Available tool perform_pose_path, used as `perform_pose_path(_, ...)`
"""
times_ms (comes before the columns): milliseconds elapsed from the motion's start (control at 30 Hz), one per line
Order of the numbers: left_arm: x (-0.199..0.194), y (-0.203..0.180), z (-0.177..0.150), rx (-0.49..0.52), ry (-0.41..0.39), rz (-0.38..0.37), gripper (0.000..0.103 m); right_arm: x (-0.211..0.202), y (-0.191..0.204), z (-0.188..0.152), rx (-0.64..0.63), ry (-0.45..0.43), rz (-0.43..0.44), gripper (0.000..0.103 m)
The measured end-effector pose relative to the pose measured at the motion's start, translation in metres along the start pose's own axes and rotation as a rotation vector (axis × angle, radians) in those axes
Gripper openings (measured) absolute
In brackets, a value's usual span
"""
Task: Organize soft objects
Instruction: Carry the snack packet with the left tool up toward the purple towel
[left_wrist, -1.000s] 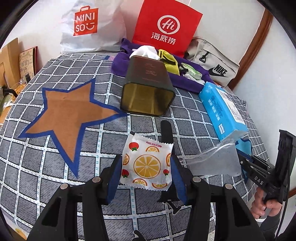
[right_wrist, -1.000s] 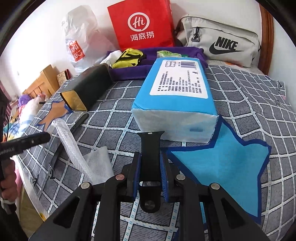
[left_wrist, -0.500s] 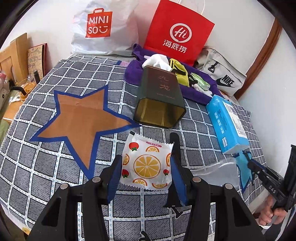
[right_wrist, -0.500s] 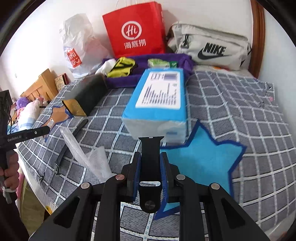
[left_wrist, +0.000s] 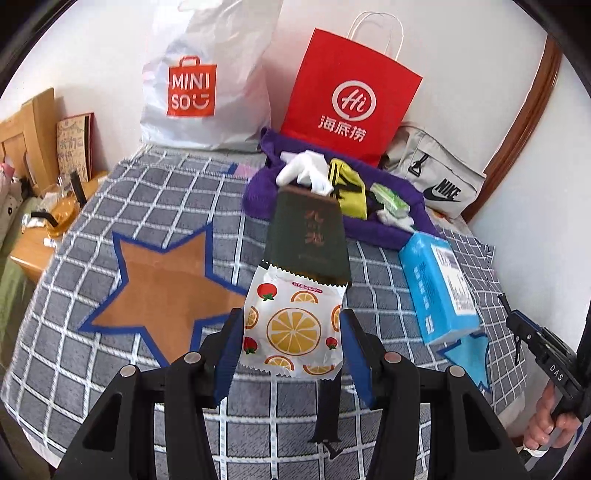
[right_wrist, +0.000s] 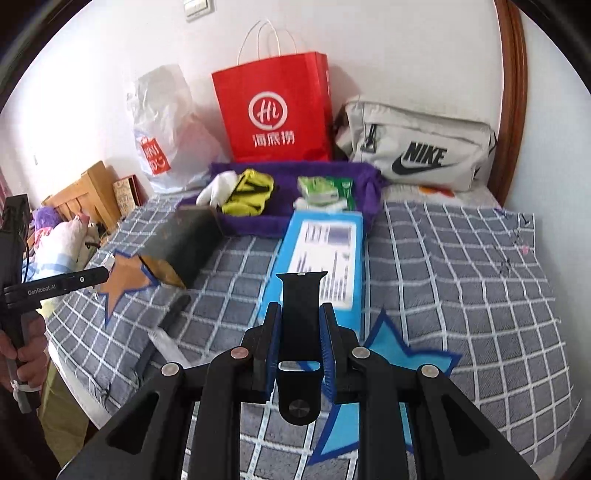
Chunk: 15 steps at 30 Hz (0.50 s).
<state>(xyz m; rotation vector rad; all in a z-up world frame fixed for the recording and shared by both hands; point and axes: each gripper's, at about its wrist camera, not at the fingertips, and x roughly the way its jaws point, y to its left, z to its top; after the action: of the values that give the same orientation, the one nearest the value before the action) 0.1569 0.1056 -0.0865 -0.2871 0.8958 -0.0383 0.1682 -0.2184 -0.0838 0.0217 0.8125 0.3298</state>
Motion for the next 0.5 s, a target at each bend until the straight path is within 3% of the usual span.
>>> perform_pose_path(500,0.012,-0.014,0.052,0.002,-0.026,-0.008,0.050,0.021,0.001,0.045,0.012,-0.014,-0.009,0.021)
